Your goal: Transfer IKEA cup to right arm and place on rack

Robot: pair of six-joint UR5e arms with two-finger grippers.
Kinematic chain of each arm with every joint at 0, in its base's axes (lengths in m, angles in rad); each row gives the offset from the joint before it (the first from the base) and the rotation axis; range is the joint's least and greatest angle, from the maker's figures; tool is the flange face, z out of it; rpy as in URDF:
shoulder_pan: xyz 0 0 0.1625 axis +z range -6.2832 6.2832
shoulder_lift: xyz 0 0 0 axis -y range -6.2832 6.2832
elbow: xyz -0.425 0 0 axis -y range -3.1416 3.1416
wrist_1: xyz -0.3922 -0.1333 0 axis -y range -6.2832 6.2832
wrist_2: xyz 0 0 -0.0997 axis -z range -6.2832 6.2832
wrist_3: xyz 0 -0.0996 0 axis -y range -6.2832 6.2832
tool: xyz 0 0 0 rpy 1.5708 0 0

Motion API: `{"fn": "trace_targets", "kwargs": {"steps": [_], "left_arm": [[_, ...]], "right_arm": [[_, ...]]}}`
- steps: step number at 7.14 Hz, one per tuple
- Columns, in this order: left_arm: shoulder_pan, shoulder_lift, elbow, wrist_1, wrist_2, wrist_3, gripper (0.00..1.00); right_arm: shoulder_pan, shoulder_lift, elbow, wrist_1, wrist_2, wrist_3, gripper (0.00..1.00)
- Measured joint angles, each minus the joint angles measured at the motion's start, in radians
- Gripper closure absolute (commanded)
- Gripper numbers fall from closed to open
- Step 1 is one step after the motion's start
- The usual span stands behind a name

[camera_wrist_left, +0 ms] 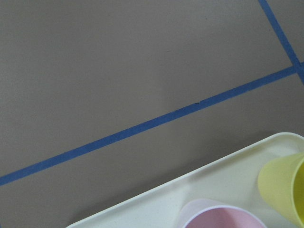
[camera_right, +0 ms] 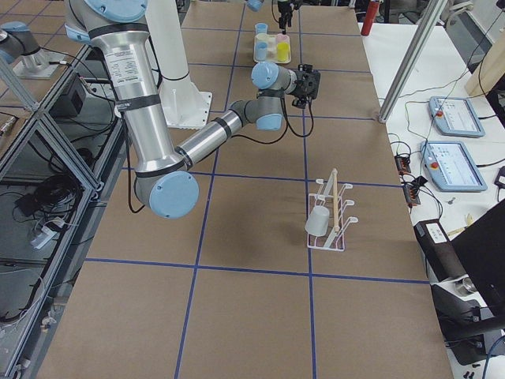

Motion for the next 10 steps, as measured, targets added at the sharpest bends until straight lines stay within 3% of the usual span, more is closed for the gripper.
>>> {"fn": "trace_targets", "kwargs": {"steps": [2, 3, 4, 6, 7, 8, 10], "left_arm": [[0.033, -0.003, 0.02, 0.0, 0.016, -0.001, 0.01], [0.045, -0.005, 0.029, -0.001, 0.021, 0.0, 0.2], [0.05, -0.005, 0.033, -0.001, 0.023, 0.0, 0.48], [0.052, -0.004, 0.034, -0.001, 0.024, 0.0, 0.6], [0.053, -0.004, 0.034, -0.001, 0.024, 0.0, 0.74], [0.053, -0.004, 0.033, -0.001, 0.025, 0.0, 0.97], [0.05, 0.003, 0.011, -0.002, 0.025, 0.0, 1.0]], "right_arm": [[-0.001, 0.0, 0.0, 0.001, 0.0, 0.0, 0.0], [-0.001, -0.001, 0.0, 0.001, 0.0, 0.0, 0.0], [0.0, -0.001, 0.0, 0.001, 0.0, 0.0, 0.0], [0.0, 0.0, 0.002, 0.001, 0.0, 0.0, 0.0], [0.0, 0.0, 0.002, 0.001, 0.0, 0.0, 0.0], [0.0, 0.0, 0.002, 0.001, 0.0, 0.0, 0.0], [0.0, 0.002, 0.001, 0.001, 0.0, 0.0, 0.0]]}}
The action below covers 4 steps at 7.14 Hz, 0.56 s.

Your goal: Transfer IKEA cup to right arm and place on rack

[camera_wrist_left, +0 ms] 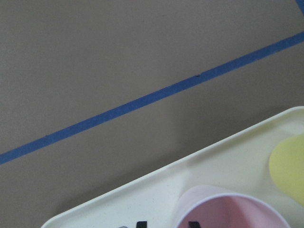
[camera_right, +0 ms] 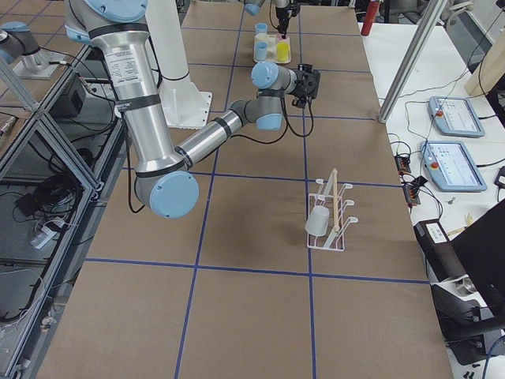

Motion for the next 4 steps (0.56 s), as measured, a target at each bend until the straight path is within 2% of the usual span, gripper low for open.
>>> {"fn": "trace_targets", "kwargs": {"steps": [2, 4], "left_arm": [[-0.015, 0.019, -0.019, 0.003, 0.0, 0.03, 1.0], [-0.08, 0.024, -0.022, 0.015, 0.006, 0.053, 1.0]], "right_arm": [[0.0, 0.003, 0.002, 0.0, 0.0, 0.001, 0.0], [0.0, 0.004, 0.002, 0.0, -0.001, 0.002, 0.0]]}}
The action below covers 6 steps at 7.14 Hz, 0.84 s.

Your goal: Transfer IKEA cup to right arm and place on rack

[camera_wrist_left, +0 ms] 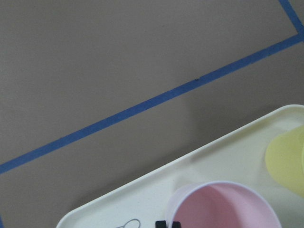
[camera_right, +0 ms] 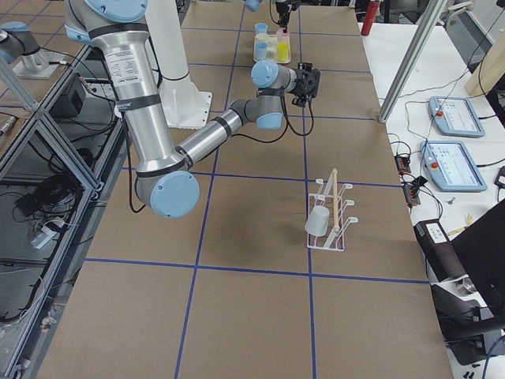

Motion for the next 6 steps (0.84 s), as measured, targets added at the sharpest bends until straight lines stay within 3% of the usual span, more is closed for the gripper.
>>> {"fn": "trace_targets", "kwargs": {"steps": [3, 6], "left_arm": [[-0.134, -0.052, -0.012, 0.036, 0.018, -0.019, 1.0], [-0.165, -0.139, -0.083, 0.029, 0.019, -0.301, 1.0]], "right_arm": [[0.0, 0.0, 0.004, 0.0, 0.001, 0.0, 0.0], [0.001, 0.0, 0.011, 0.001, 0.001, 0.002, 0.0]]}}
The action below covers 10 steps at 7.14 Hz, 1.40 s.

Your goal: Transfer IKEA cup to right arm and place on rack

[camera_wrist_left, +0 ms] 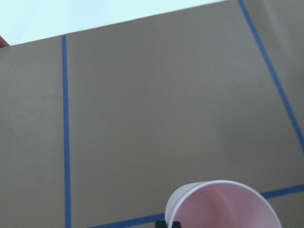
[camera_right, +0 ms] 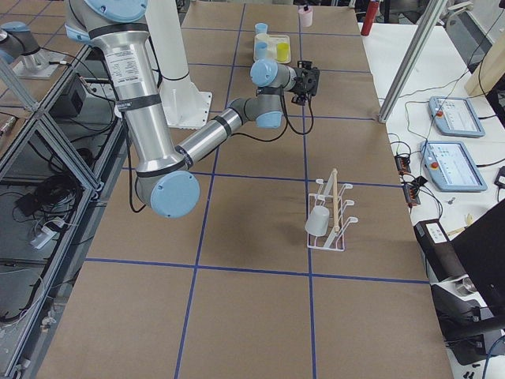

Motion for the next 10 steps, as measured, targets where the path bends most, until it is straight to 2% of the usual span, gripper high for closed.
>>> {"fn": "trace_targets", "kwargs": {"steps": [2, 4, 6, 8, 10], "left_arm": [[0.003, -0.04, -0.051, -0.081, -0.001, -0.277, 1.0], [0.02, -0.052, -0.056, -0.268, -0.001, -0.575, 1.0], [0.081, -0.055, -0.05, -0.469, 0.021, -0.876, 1.0], [0.188, -0.056, -0.049, -0.646, 0.145, -1.159, 1.0], [0.349, -0.072, -0.053, -0.789, 0.352, -1.426, 1.0]], "right_arm": [[0.0, 0.0, 0.01, 0.0, 0.0, 0.001, 0.0], [0.0, 0.0, 0.023, 0.008, -0.001, 0.037, 0.0], [-0.005, 0.0, 0.014, 0.085, -0.018, 0.101, 0.0], [-0.009, 0.0, 0.015, 0.127, -0.04, 0.146, 0.0], [-0.031, 0.0, 0.018, 0.185, -0.097, 0.219, 0.0]]}}
